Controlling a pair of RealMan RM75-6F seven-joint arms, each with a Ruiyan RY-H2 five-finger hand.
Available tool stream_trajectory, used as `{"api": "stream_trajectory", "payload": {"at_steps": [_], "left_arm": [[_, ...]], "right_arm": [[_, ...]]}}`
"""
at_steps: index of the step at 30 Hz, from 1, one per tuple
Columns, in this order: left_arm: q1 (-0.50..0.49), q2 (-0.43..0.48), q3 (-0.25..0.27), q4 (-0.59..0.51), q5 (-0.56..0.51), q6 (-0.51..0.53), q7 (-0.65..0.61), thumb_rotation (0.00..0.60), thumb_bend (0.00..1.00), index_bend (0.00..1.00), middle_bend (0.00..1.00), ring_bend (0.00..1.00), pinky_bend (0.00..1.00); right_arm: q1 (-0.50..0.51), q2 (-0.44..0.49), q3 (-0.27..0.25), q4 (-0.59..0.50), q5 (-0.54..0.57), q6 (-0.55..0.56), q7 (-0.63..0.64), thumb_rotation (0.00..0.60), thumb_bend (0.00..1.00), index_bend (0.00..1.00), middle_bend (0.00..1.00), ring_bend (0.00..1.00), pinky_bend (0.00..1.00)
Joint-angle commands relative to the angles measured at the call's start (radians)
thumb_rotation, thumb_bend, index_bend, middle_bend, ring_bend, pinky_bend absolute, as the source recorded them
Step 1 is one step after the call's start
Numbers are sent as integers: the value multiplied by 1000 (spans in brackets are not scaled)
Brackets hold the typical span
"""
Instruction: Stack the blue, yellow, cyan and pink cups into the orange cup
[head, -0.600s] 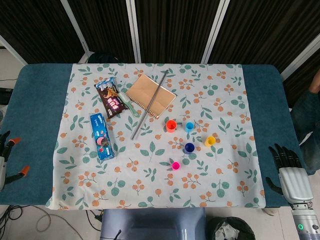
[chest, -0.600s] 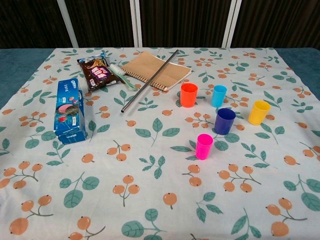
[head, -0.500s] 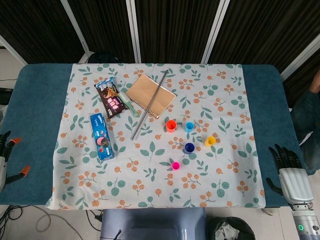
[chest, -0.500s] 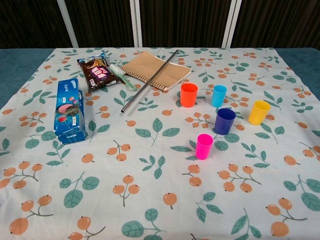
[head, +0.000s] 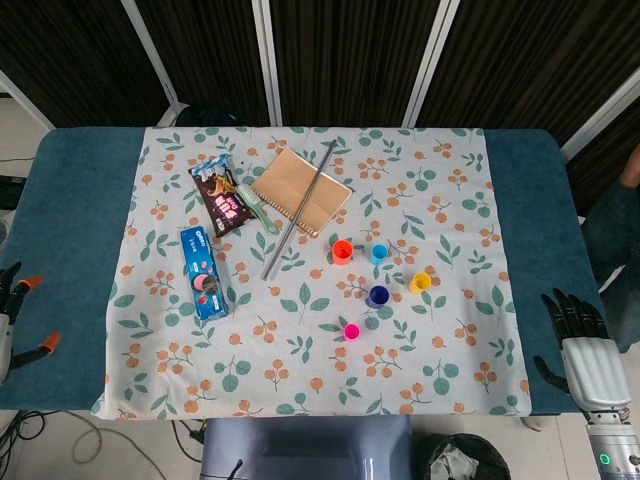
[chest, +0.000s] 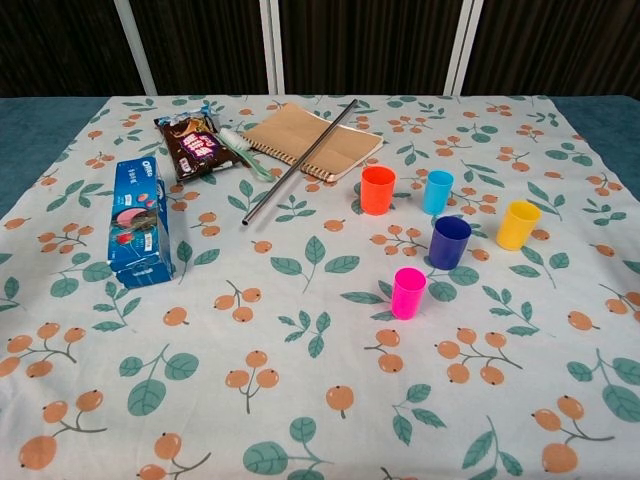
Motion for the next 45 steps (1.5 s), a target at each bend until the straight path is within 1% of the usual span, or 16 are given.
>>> {"api": "stream_trajectory", "payload": {"at_steps": [1,8,12,14,16,21,22,25,27,29,32,34,37,40,45], "left_arm": [[1,1,0,0,0,1,-1,600,173,207,11,0,0],[1,0,3,1,2,-1,1,600,171,207,11,0,0],[4,-3,-2,-12,-17,-5,-8,600,172,206,11,0,0],[3,-2,-1,-12,-14,-5,-2,600,172,206,11,0,0],[2,-3,0,-13,-10,-3,-1,600,172,206,11,0,0],[1,-4,0,-8,-5,-3,3,600,172,206,11,0,0],[1,-3,0,-8,-6,-4,2,600,172,206,11,0,0],[2,-1,1,-7,-11,-8,4,600,172,206,11,0,0],[2,0,1,-7,-16,-10,5,600,172,206,11,0,0],[2,2,-2,-8,-20,-11,3,600,172,206,11,0,0],[1,4,-3,-8,-24,-14,1,600,172,206,11,0,0],[1,5,-3,-8,-26,-17,0,600,172,206,11,0,0],[0,7,-5,-8,-29,-20,-3,600,172,206,11,0,0],[-1,10,-6,-8,-32,-24,-9,600,172,206,11,0,0],[-3,14,-10,-6,-39,-29,-19,600,172,206,11,0,0]], "right_arm": [[-1,-1,1,0,-2,-2,1,600,350,0,0,24,99],[-5,-10,10,-6,-5,0,4,600,349,0,0,24,99],[8,-24,17,-24,-16,-20,44,600,343,0,0,24,98],[37,-19,23,-42,-21,-62,59,600,342,0,0,24,99],[82,-3,37,-63,-27,-123,44,600,342,0,0,24,99],[220,37,103,-146,14,-302,-57,600,342,0,0,24,99],[253,42,121,-165,36,-347,-77,600,342,0,0,24,99],[320,44,160,-196,88,-429,-125,600,342,6,0,24,99],[370,38,187,-216,134,-491,-155,600,342,28,0,24,99],[423,28,214,-238,198,-552,-195,600,342,73,0,27,106],[487,2,243,-256,288,-604,-260,600,341,146,0,45,135],[519,-23,254,-260,336,-617,-299,600,341,164,0,49,139],[582,-78,258,-244,426,-636,-390,600,342,184,0,50,144],[644,-137,251,-220,527,-644,-478,600,341,219,0,51,149],[717,-215,230,-176,650,-636,-565,600,342,252,0,63,152]]}}
